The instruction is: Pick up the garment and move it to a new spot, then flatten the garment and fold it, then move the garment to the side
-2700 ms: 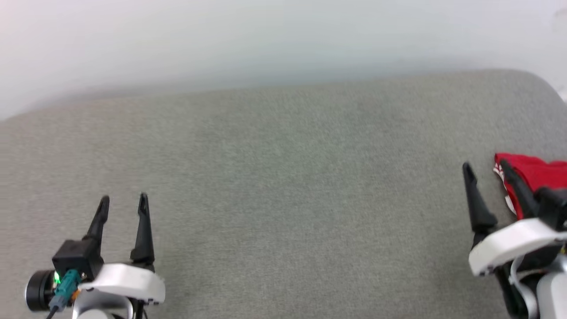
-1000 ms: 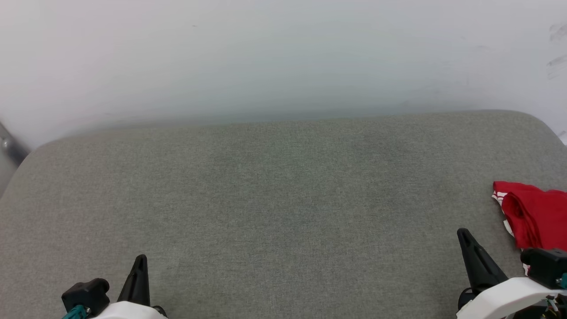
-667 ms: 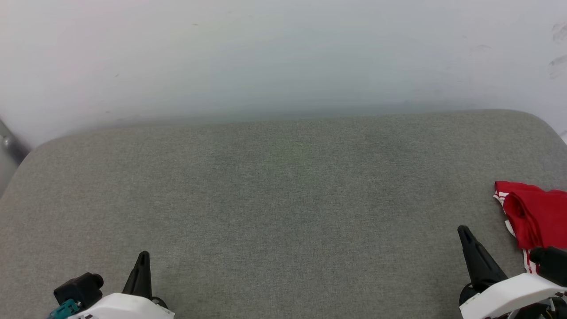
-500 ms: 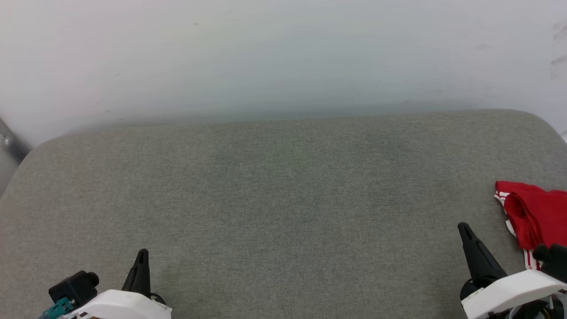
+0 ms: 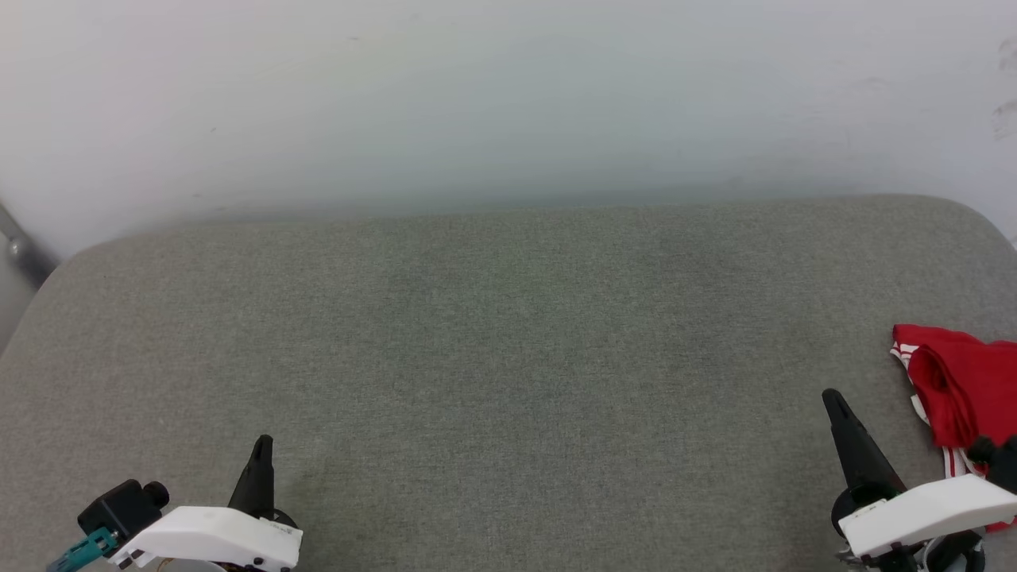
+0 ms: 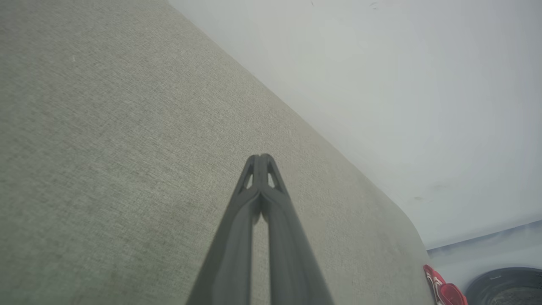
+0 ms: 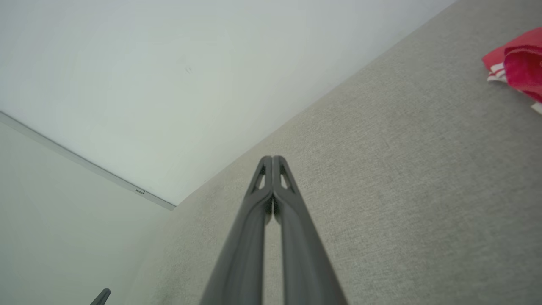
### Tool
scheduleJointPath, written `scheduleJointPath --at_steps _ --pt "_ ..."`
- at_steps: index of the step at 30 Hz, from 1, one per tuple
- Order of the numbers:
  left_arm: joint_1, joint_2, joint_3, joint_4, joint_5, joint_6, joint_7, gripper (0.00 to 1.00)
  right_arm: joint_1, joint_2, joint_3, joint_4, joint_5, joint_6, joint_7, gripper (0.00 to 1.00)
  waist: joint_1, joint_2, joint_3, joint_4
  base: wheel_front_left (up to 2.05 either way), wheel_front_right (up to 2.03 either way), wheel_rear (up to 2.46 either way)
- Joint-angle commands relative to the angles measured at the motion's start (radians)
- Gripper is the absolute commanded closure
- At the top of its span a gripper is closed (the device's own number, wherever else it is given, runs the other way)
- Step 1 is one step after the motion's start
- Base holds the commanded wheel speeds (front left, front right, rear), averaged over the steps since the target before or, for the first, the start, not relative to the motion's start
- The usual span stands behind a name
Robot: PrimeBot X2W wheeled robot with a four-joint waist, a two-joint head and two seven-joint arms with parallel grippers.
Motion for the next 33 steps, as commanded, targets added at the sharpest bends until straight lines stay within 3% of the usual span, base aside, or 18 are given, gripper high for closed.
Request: scheduleJointPath --at_steps 1,33 --pt "-0.033 -0.002 0.017 -0.007 -0.029 -0.012 0.009 1.0 -0.033 0.001 -0.005 -0.001 0.038 0.0 -0.001 1.0 -0.0001 -0.0001 0.001 0.001 0.0 0.0 0.0" --pt "-0.074 -0.081 0.108 0.018 -0.299 -0.09 0.099 1.0 -0.086 0.011 -0.027 0.089 0.387 0.0 -0.002 1.0 -0.0001 -0.0001 0.012 0.012 0.0 0.0 0.0"
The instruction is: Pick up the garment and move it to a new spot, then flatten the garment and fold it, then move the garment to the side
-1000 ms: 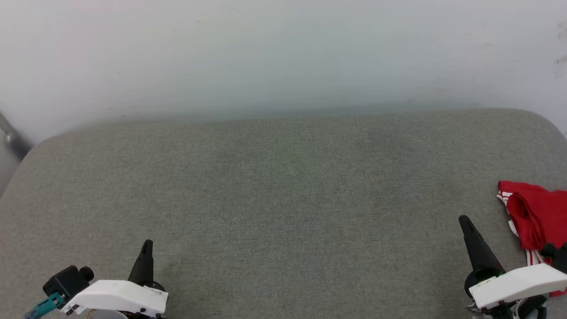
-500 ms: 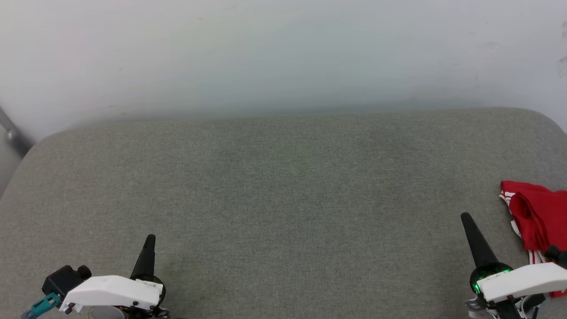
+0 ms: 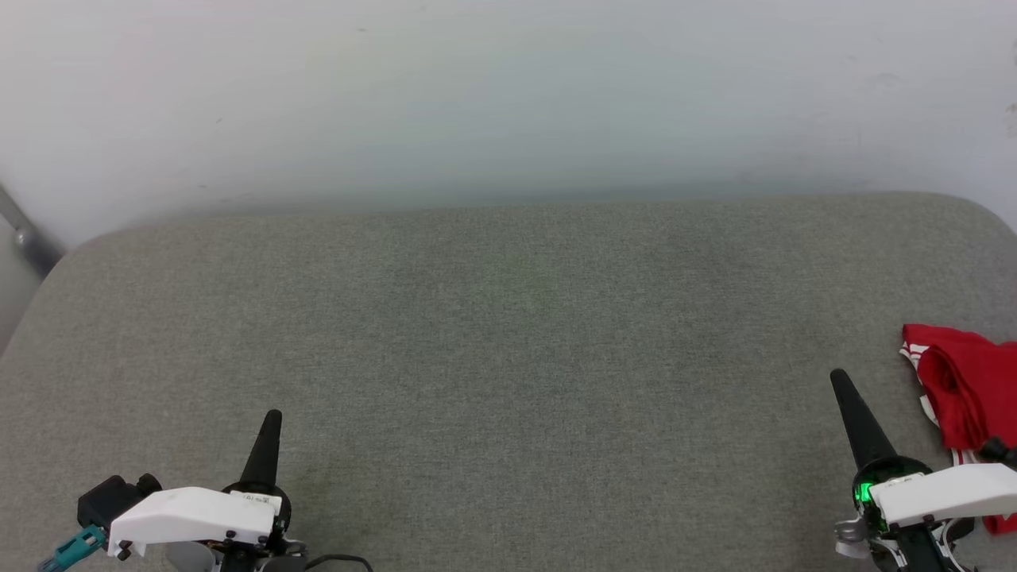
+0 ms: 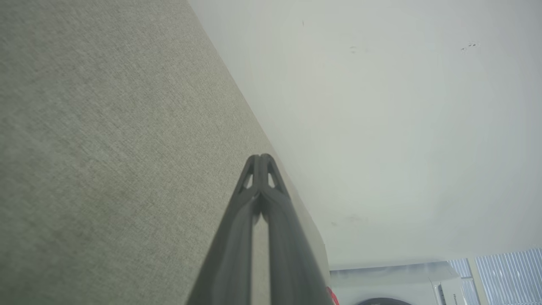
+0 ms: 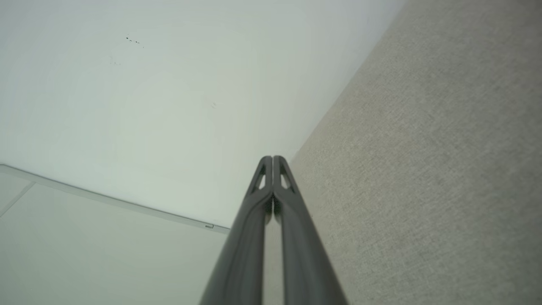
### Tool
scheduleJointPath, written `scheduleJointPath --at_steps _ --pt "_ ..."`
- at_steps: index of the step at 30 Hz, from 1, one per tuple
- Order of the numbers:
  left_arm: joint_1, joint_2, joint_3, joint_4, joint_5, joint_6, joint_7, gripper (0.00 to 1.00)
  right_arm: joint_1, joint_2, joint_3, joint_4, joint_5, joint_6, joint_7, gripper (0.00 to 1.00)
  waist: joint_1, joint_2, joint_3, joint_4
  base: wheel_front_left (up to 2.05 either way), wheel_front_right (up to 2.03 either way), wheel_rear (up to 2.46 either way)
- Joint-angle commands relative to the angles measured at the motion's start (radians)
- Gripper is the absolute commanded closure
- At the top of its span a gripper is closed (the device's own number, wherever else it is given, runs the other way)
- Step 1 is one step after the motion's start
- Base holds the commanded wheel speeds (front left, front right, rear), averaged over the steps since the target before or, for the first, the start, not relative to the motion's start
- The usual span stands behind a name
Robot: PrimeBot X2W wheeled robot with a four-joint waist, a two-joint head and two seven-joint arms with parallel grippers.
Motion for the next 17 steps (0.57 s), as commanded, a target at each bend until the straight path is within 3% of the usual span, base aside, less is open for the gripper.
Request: scheduleJointPath --at_steps 1,17 --pt "-0.022 -0.003 0.009 -0.004 -0.018 -0.009 0.006 1.0 -0.02 0.001 -0.004 0.0 0.023 0.0 -0.001 1.0 -0.0001 0.0 0.0 0.0 0.0 0.0 0.0" --pt "-0.039 -0.036 0.048 0.008 -0.129 -0.042 0.044 1.0 -0.043 0.006 -0.013 0.038 0.168 0.0 -0.002 1.0 -0.0001 0.0 0.006 0.006 0.0 0.0 0.0"
